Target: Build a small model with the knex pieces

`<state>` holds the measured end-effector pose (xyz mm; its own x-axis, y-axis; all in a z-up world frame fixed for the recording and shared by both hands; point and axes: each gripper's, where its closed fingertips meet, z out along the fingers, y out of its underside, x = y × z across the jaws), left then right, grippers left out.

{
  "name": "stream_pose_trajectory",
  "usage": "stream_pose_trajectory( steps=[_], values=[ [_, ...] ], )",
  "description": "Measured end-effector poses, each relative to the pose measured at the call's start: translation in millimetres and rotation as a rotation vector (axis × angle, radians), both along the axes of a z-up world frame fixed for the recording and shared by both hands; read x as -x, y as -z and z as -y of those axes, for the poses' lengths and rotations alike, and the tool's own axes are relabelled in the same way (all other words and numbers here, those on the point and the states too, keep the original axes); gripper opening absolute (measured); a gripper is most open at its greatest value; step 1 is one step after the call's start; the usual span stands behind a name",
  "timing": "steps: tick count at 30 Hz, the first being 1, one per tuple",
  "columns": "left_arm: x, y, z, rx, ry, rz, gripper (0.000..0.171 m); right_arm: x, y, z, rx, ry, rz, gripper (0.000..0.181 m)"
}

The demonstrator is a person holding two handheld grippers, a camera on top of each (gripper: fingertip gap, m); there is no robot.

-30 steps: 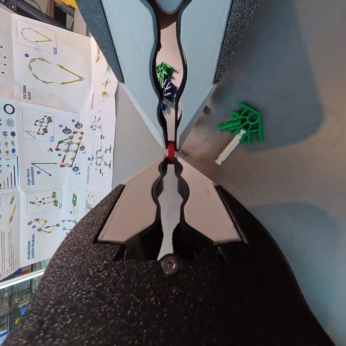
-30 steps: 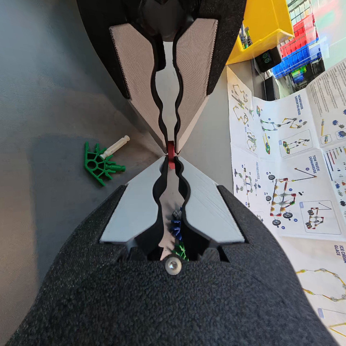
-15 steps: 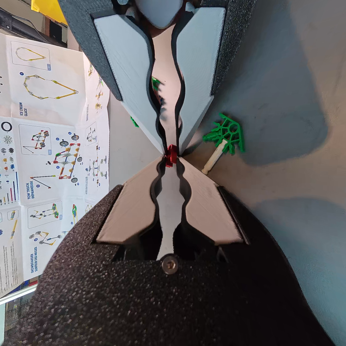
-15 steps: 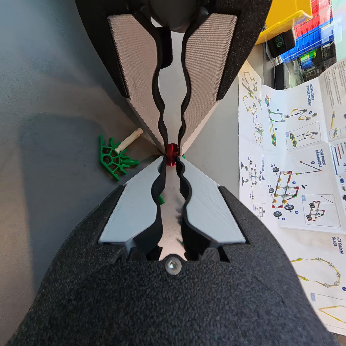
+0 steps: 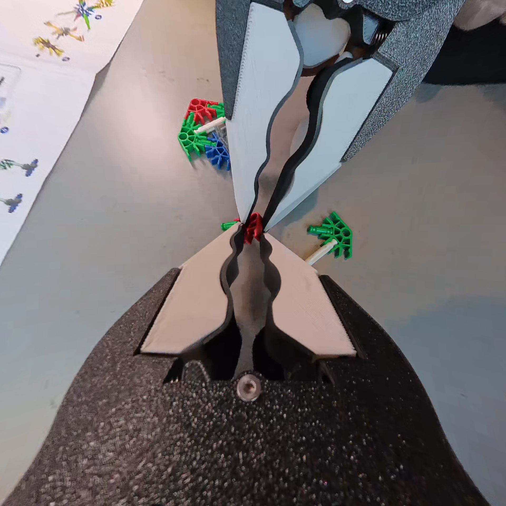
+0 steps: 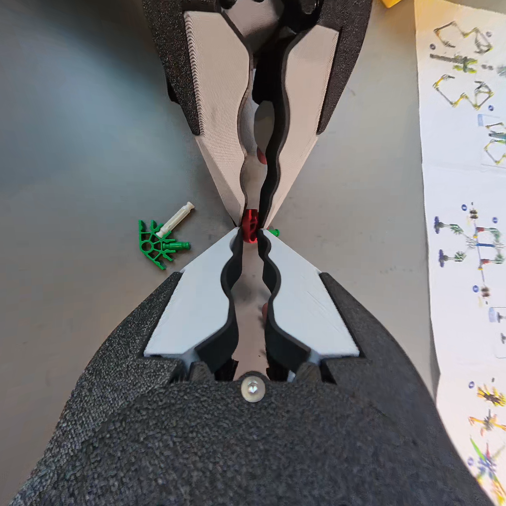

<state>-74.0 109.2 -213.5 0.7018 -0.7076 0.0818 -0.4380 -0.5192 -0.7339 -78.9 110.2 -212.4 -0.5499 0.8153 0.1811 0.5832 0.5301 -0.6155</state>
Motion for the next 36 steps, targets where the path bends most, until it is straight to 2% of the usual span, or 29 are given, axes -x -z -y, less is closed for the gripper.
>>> stream_pose_trajectory(
  steps=[3, 5, 7, 36],
  values=[
    [-0.2, -2.1, -0.5, 0.141, 0.01, 0.128, 0.01, 0.0, -1.8, -0.6, 0.107, -0.027, 0.091, 0.007],
    [-2.2, -0.4, 0.2, 0.271, 0.016, 0.238, 0.006, 0.6, -2.2, -1.4, 0.158, -0.043, 0.144, 0.003],
    [-1.3, -1.2, -0.9, 0.335, 0.025, 0.305, 0.006, 1.0, -2.0, -2.5, 0.183, -0.047, 0.181, 0.004],
    [-9.0, -1.4, 4.6, 0.309, 0.063, 0.262, 0.009, -9.5, -2.7, -0.1, 0.127, 0.058, 0.03, 0.007]
  ],
)
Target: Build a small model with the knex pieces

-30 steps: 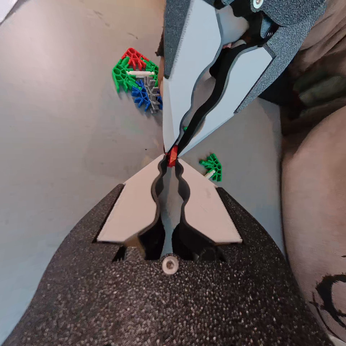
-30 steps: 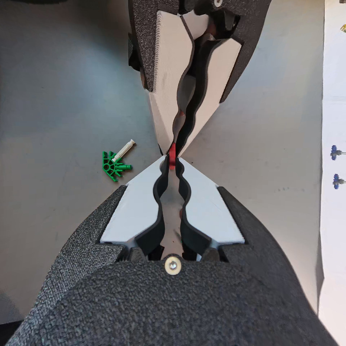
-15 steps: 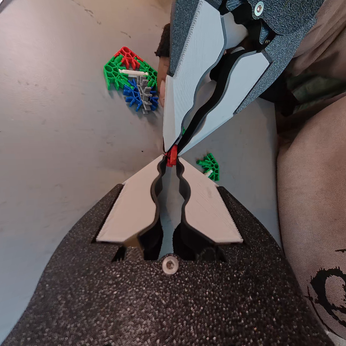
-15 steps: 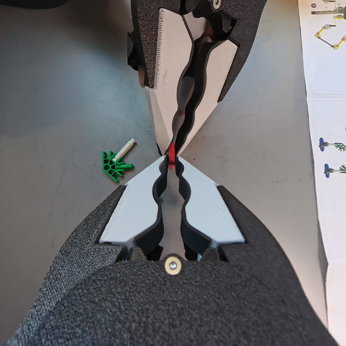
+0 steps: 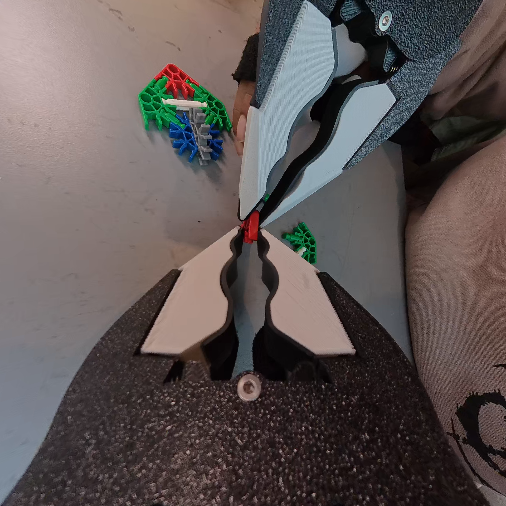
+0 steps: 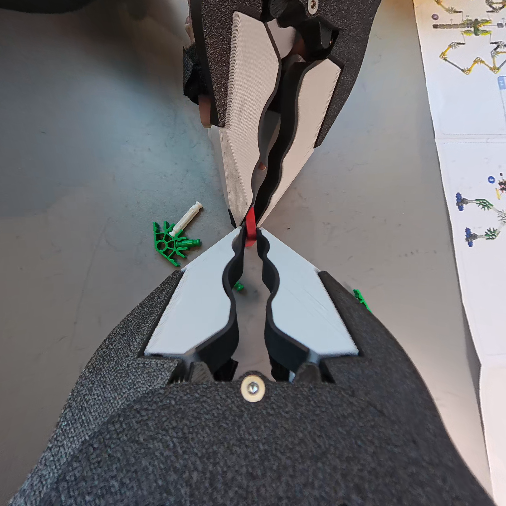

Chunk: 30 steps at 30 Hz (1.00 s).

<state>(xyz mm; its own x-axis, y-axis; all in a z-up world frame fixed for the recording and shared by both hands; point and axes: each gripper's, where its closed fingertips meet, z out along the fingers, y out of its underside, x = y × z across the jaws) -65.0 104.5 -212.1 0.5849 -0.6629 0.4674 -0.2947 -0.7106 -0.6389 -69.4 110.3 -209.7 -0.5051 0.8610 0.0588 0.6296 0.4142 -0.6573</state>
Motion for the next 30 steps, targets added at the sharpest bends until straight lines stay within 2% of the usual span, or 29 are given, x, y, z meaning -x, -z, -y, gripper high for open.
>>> stream_pose_trajectory(
  steps=[10, 16, 22, 25, 30],
  values=[
    [1.5, -3.5, -2.5, -0.045, -0.011, -0.007, 0.006, -1.6, -4.0, -3.4, -0.037, 0.031, -0.051, 0.009],
    [7.7, -10.2, -8.0, -0.12, -0.033, -0.024, 0.005, -2.5, -20.2, -9.2, -0.033, 0.092, -0.159, 0.019],
    [20.5, -19.1, -18.8, -0.231, -0.067, -0.024, 0.014, -9.2, -41.9, -38.4, 0.026, 0.201, -0.347, 0.025],
    [27.0, -26.5, -22.3, -0.264, -0.092, 0.0, 0.02, -18.1, -46.8, -54.7, 0.086, 0.231, -0.356, 0.03],
    [30.0, -27.9, -26.1, -0.303, -0.107, -0.016, 0.027, -32.5, -38.3, -69.4, 0.061, 0.224, -0.327, 0.032]
  ],
)
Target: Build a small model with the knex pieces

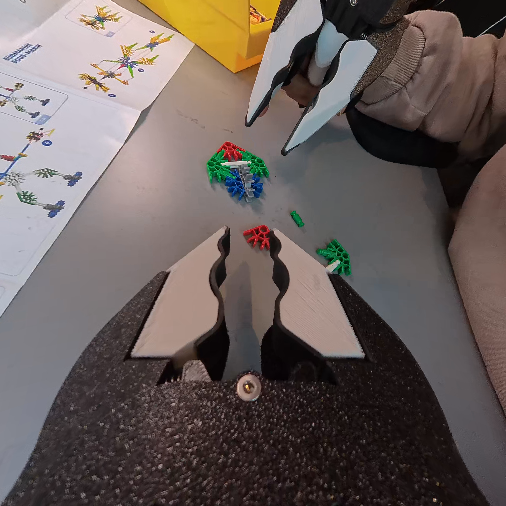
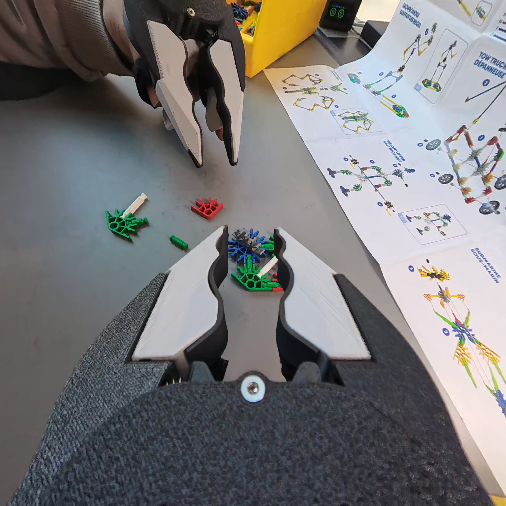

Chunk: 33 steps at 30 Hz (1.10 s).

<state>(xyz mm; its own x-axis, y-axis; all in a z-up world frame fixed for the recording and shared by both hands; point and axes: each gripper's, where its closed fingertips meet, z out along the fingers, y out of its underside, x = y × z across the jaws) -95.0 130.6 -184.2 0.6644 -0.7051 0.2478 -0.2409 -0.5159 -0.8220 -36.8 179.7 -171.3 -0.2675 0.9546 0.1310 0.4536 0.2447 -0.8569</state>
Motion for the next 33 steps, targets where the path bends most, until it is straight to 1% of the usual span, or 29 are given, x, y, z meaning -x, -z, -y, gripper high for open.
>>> stream_pose_trajectory(
  steps=[2, 4, 7, 8, 9, 10, 12, 14, 15, 16, 18, 20, 21, 24, 27, 28, 30, 33],
  values=[
    [-7.8, 2.2, 0.3, 0.019, 0.006, 0.003, 0.031, -2.6, 2.8, 1.2, 0.01, -0.011, 0.007, 0.032],
    [-16.2, 8.6, 1.0, 0.038, 0.005, -0.042, 0.036, -3.6, 4.9, 1.3, -0.006, -0.015, 0.012, 0.031],
    [-21.6, 32.8, 3.7, 0.06, -0.008, -0.224, 0.045, -3.3, 6.3, -0.1, -0.073, -0.011, 0.015, 0.031],
    [-19.9, 37.5, 1.7, 0.034, -0.029, -0.287, 0.041, -2.4, 5.2, 0.5, -0.089, -0.008, 0.008, 0.03],
    [-18.8, 38.1, 0.6, 0.01, -0.047, -0.322, 0.026, -1.4, 3.4, 2.0, -0.099, -0.006, -0.002, 0.03],
    [-19.3, 38.3, 1.4, 0.023, -0.067, -0.327, 0.021, -0.2, 1.4, 3.3, -0.109, -0.002, -0.014, 0.029],
    [-19.8, 38.0, 4.1, 0.025, -0.113, -0.345, 0.02, 1.9, -2.6, 5.4, -0.135, 0.008, -0.039, 0.027],
    [-18.6, 35.5, 12.9, -0.018, -0.179, -0.389, 0.02, 3.8, -9.1, 8.1, -0.149, 0.023, -0.079, 0.026],
    [-18.1, 29.9, 20.8, -0.039, -0.229, -0.391, 0.02, 3.9, -14.6, 11.2, -0.135, 0.031, -0.102, 0.026],
    [-18.1, 19.9, 31.8, -0.067, -0.287, -0.37, 0.02, 2.4, -21.8, 16.4, -0.112, 0.04, -0.121, 0.026],
    [-11.0, -7.5, 64.5, -0.131, -0.409, -0.34, 0.02, -6.8, -41.0, 36.0, -0.085, 0.037, -0.174, 0.027],
    [14.9, -38.1, 108.8, -0.194, -0.552, -0.371, 0.02, -22.3, -57.0, 60.8, -0.084, 0.025, -0.225, 0.025],
    [34.9, -52.9, 133.8, -0.216, -0.632, -0.396, 0.02, -30.5, -60.9, 74.2, -0.074, 0.016, -0.233, 0.025],
    [113.2, -89.2, 212.0, -0.223, -0.881, -0.458, 0.02, -52.7, -64.7, 112.4, -0.048, -0.037, -0.219, 0.024],
    [201.0, -112.9, 279.1, -0.202, -1.122, -0.515, 0.021, -62.6, -70.9, 134.7, -0.041, -0.075, -0.212, 0.024],
    [226.4, -116.9, 295.6, -0.192, -1.186, -0.522, 0.021, -61.5, -73.4, 138.1, -0.037, -0.08, -0.21, 0.024],
    [270.7, -119.4, 316.4, -0.184, -1.284, -0.522, 0.021, -51.5, -78.1, 141.1, -0.019, -0.087, -0.202, 0.024],
    [330.1, -97.3, 323.4, -0.126, -1.357, -0.526, 0.021, -17.7, -82.7, 142.9, 0.049, -0.085, -0.194, 0.023]
  ],
)
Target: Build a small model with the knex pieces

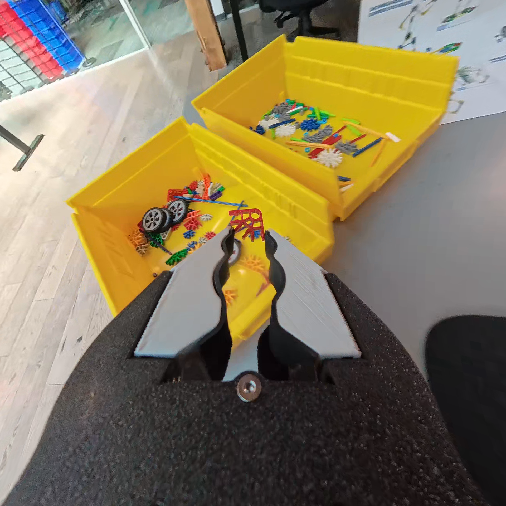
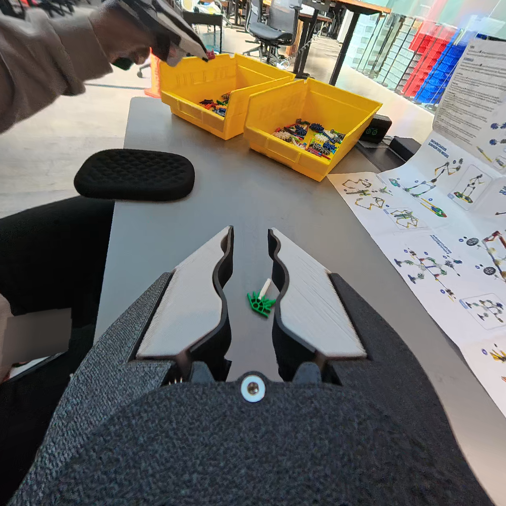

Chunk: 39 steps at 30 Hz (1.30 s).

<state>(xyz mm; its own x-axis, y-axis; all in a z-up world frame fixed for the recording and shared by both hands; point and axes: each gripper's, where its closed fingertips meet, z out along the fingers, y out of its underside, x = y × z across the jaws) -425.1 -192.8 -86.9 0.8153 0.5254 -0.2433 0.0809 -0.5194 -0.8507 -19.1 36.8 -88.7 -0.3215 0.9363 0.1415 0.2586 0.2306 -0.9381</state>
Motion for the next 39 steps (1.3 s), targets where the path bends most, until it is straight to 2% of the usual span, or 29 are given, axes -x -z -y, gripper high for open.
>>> stream_pose_trajectory(
  steps=[1, 3, 6, 10, 14, 18, 23, 26, 29, 33, 36, 39],
  values=[
    [17.6, 6.2, -2.5, -0.013, -0.011, -0.009, 0.021, 16.0, -0.6, 1.9, 0.035, -0.002, 0.003, 0.023],
    [37.3, 8.8, -13.0, -0.098, 0.018, 0.017, 0.033, 50.9, -4.5, 10.6, 0.105, -0.018, 0.007, 0.024],
    [50.3, -11.7, -14.6, -0.243, 0.068, -0.009, 0.039, 104.0, -14.4, 27.4, 0.169, -0.035, 0.018, 0.024],
    [58.4, -42.7, 15.9, -0.371, 0.079, -0.009, 0.039, 165.2, -36.6, 64.7, 0.256, -0.097, 0.046, 0.024],
    [52.3, -49.6, 63.6, -0.409, 0.04, 0.12, 0.039, 204.3, -58.6, 97.5, 0.307, -0.12, 0.116, 0.023],
    [37.5, -49.9, 117.6, -0.322, 0.0, 0.242, 0.04, 228.5, -84.9, 104.5, 0.322, 0.023, 0.184, 0.023],
    [37.7, -88.1, 202.5, -0.336, -0.014, 0.289, 0.04, 254.7, -157.5, 129.0, 0.23, 0.173, 0.188, 0.023],
    [40.5, -107.1, 252.4, -0.375, -0.026, 0.36, 0.04, 277.1, -197.0, 162.7, 0.186, 0.198, 0.182, 0.022],
    [44.9, -124.8, 297.8, -0.385, -0.043, 0.397, 0.04, 306.9, -220.8, 203.1, 0.147, 0.175, 0.193, 0.022],
    [54.7, -149.9, 350.6, -0.406, -0.082, 0.448, 0.04, 365.2, -234.5, 261.2, 0.174, 0.107, 0.182, 0.023],
    [68.7, -168.0, 391.0, -0.411, -0.145, 0.443, 0.042, 421.5, -228.8, 302.1, 0.202, 0.063, 0.153, 0.024],
    [89.5, -178.0, 432.6, -0.364, -0.23, 0.412, 0.046, 480.3, -216.7, 327.3, 0.213, 0.088, 0.087, 0.03]
  ],
)
